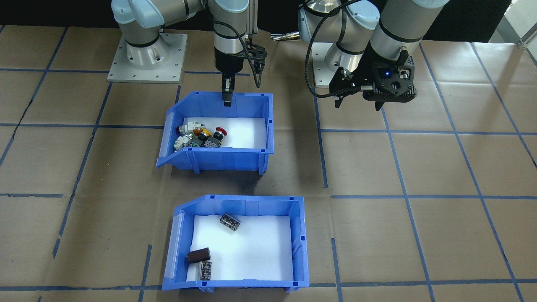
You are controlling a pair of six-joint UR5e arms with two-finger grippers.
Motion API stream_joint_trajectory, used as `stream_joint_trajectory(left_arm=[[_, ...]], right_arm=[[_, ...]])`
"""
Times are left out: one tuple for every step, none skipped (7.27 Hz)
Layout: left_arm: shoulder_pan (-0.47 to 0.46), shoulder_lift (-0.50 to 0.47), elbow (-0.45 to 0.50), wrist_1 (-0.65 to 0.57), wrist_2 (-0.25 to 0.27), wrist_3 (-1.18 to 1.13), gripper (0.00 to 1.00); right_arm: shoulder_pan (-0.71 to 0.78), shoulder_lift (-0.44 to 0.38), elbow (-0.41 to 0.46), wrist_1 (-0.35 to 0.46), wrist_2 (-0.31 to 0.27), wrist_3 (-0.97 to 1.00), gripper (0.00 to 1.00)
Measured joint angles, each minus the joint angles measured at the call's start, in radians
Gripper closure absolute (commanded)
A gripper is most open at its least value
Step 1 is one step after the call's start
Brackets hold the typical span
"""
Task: Place battery box in front
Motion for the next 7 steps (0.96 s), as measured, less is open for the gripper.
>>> stream_joint_trajectory(left_arm=[[-0.005, 0.001, 0.007, 0.002, 0.009, -0.013, 0.00], [-0.014, 0.002, 0.015, 0.003, 0.029, -0.028, 0.00], [-0.027, 0.003, 0.022, 0.004, 0.046, -0.036, 0.00], [-0.041, 0.003, 0.029, 0.004, 0.053, -0.041, 0.00], [-0.051, 0.000, 0.036, 0.005, 0.053, -0.045, 0.00], [-0.055, -0.006, 0.039, 0.010, 0.051, -0.047, 0.00], [-0.056, -0.013, 0.039, 0.024, 0.050, -0.048, 0.00]], right_arm=[[-0.001, -0.004, -0.003, 0.002, -0.006, 0.002, 0.00], [-0.006, -0.014, -0.009, 0.004, -0.011, 0.002, 0.00], [-0.016, -0.041, -0.019, 0.016, -0.014, 0.000, 0.00], [-0.045, -0.088, -0.026, 0.043, -0.015, -0.001, 0.00], [-0.118, -0.146, -0.030, 0.070, -0.012, -0.001, 0.00], [-0.221, -0.192, -0.036, 0.100, 0.010, 0.002, 0.00], [-0.329, -0.220, -0.054, 0.154, 0.067, 0.016, 0.00]])
